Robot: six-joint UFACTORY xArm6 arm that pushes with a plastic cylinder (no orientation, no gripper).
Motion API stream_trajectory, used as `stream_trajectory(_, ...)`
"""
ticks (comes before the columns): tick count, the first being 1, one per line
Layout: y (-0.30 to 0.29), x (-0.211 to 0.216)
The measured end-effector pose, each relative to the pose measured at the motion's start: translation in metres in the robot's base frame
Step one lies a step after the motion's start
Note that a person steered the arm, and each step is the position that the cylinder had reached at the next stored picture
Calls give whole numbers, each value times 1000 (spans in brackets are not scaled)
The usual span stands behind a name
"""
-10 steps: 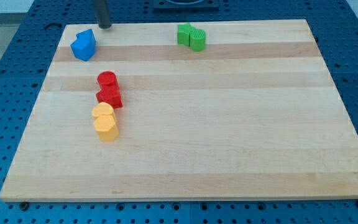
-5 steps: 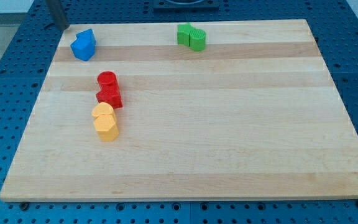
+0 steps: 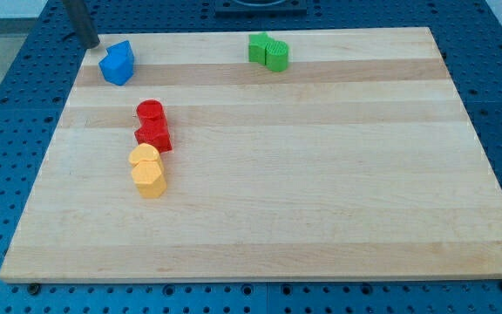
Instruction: Separate the blue cube and the blue triangle
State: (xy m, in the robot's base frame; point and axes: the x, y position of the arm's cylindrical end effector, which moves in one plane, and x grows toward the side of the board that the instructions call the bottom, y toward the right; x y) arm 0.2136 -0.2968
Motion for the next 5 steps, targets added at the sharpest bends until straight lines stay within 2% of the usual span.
stream_trajectory(2, 28, 33)
stream_trajectory(5, 110, 50)
